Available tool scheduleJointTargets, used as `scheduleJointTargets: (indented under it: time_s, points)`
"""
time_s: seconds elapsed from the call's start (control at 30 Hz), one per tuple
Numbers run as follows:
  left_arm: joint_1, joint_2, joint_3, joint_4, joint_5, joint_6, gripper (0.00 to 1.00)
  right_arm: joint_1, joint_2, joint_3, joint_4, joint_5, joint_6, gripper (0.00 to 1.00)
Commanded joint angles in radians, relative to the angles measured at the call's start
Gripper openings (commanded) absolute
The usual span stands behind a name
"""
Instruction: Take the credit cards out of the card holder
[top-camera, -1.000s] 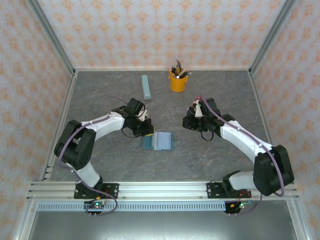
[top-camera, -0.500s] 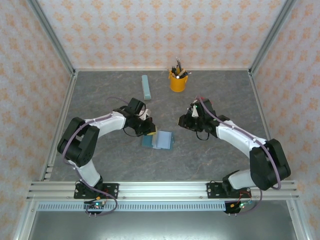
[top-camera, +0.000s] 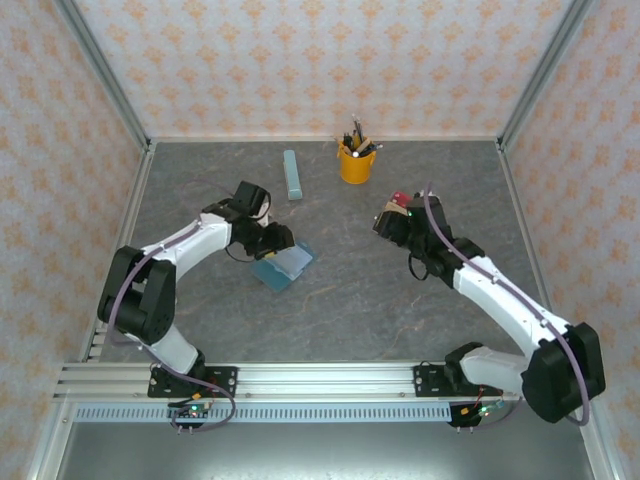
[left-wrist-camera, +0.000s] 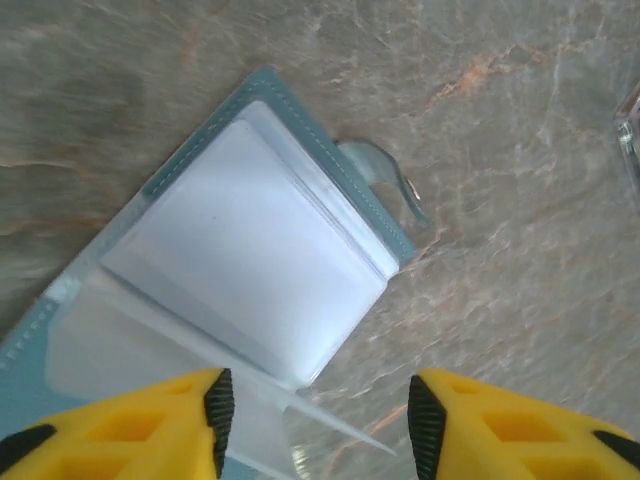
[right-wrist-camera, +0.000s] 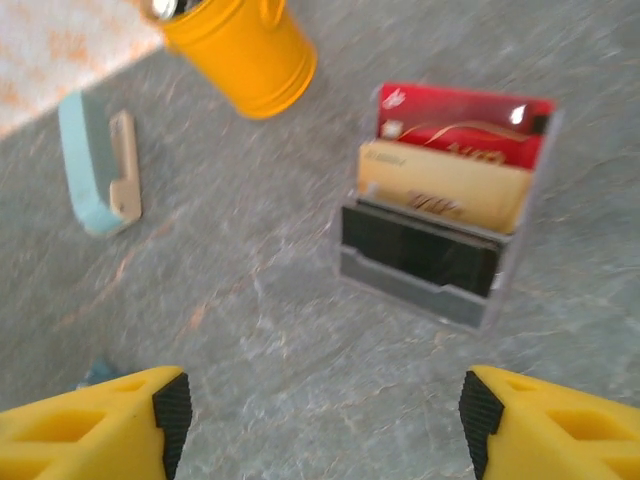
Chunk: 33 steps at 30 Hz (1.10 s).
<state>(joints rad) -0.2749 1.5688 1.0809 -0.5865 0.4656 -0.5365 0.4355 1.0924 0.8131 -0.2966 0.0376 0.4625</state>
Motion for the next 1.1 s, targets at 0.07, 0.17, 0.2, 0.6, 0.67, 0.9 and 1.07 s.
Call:
scheduleJointTargets:
  time_s: [0.07, 0.17, 0.2, 0.6, 0.67, 0.9, 1.07]
  points:
    - [0.055, -0.137, 0.054, -0.116, -0.290, 0.053, 0.86, -0.031, -0.105, -0.041, -0.023, 0.299, -0.085, 0.98]
    - [0.068, -0.202, 0.027, -0.099, -0.458, 0.054, 0.97, -0.063, -0.128, -0.056, -0.013, 0.389, -0.111, 1.00]
    - [0.072, -0.227, 0.004, -0.079, -0.519, 0.053, 0.98, -0.074, -0.131, -0.064, -0.004, 0.423, -0.115, 1.00]
    - [0.085, -0.419, -0.335, 0.274, -1.100, 0.117, 1.00, -0.165, -0.102, -0.366, 0.491, 0.528, -0.312, 1.00]
    - [0.085, -0.433, -0.383, 0.352, -1.119, 0.169, 1.00, -0.176, -0.083, -0.368, 0.506, 0.528, -0.340, 1.00]
    - [0.102, -0.436, -0.572, 0.730, -1.102, 0.351, 1.00, -0.195, 0.059, -0.403, 0.697, 0.483, -0.470, 1.00]
    - [0.129, -0.403, -0.641, 0.937, -0.969, 0.457, 1.00, -0.232, 0.159, -0.436, 0.868, 0.372, -0.529, 1.00]
